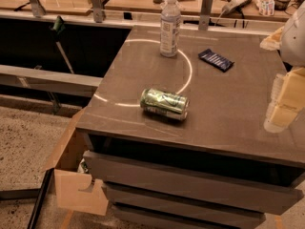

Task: Place green can upright

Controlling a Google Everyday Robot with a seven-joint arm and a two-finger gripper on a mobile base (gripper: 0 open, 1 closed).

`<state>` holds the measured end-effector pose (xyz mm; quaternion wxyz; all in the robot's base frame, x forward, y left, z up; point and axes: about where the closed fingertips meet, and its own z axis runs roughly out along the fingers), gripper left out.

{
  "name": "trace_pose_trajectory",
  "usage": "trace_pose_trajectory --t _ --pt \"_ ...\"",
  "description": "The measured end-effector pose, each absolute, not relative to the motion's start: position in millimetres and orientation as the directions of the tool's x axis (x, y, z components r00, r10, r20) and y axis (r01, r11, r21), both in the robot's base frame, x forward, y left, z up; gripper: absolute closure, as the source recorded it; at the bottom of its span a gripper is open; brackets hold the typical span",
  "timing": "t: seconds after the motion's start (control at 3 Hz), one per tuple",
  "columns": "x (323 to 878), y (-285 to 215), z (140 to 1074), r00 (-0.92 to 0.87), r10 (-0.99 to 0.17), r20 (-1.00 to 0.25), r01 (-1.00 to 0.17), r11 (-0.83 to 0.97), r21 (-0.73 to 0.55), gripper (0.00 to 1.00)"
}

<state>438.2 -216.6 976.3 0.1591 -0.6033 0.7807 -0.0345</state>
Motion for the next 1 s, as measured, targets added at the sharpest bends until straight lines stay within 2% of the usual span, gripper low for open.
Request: trace_pose_trajectory --t 0.67,1.0 --pt "443 -205 973 -0.253 -0.945 -0.206 -0.928 0.297 -0.224 0.00" --pt "461 -162 952 -0.345 -0.916 -0.204 -0.910 0.380 -0.166 0.00"
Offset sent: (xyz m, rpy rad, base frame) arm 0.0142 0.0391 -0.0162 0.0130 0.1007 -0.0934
